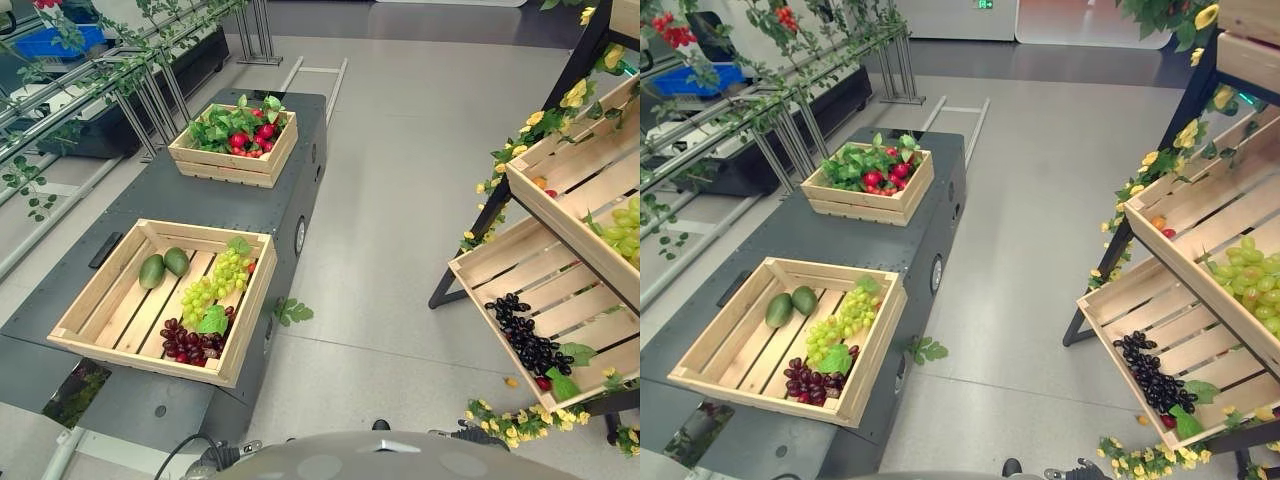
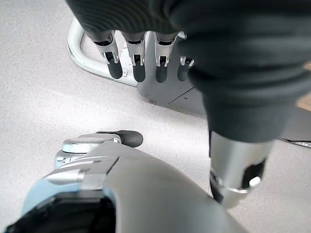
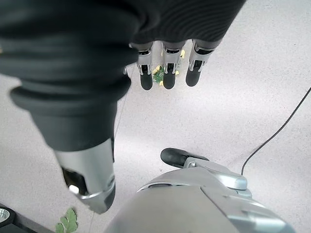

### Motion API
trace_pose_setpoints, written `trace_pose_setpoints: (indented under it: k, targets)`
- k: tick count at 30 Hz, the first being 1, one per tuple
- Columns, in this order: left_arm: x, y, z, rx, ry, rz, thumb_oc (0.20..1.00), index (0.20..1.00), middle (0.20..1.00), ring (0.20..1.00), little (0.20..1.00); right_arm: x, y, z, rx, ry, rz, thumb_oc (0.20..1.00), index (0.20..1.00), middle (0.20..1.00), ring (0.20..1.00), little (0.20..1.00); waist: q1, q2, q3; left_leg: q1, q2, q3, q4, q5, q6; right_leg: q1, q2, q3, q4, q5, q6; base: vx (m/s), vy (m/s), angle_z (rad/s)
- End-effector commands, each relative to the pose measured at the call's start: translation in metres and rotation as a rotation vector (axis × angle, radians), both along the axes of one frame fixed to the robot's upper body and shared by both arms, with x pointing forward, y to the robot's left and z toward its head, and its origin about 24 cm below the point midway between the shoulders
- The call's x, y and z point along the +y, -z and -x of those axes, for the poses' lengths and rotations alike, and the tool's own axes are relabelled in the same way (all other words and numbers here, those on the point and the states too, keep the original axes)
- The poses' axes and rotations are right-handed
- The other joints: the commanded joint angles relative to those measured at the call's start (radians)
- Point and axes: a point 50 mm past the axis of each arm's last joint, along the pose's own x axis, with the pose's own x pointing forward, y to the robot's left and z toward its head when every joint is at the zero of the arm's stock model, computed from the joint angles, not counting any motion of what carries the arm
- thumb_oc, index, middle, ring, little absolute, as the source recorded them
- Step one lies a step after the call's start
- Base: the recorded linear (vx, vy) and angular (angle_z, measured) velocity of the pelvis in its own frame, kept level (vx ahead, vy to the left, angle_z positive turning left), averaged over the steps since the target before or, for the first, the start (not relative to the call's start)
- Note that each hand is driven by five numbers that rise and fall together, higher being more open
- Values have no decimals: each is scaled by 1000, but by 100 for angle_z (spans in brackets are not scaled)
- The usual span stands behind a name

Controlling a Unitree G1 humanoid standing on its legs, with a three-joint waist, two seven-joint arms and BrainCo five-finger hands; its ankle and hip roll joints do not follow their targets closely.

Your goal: Pick up the fruits from the basket on one side to the basket on the other side

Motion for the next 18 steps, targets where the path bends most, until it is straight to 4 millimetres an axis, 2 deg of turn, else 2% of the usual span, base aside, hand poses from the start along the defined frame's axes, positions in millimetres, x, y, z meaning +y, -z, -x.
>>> trace_pose_setpoints:
  k: [1, 18]
  targets:
    - [2, -1, -16, -7, 39, -9, 1000, 1000, 1000, 1000, 1000, 3, -2, -20, -14, -27, -4, 1000, 1000, 1000, 1000, 1000, 8, -34, 33, 11, -52, -6, 5, -50, 23, 71, -29, 7, 9, -80, 79, 0, 0, 0]
    - [2, -1, -16, 19, 153, -21, 1000, 1000, 1000, 1000, 1000, 2, -2, -20, -2, -47, -10, 1000, 1000, 1000, 1000, 1000, 7, -33, 25, 35, -51, -2, 5, -62, 23, 93, -25, 5, 9, -91, 77, 0, 0, 0]
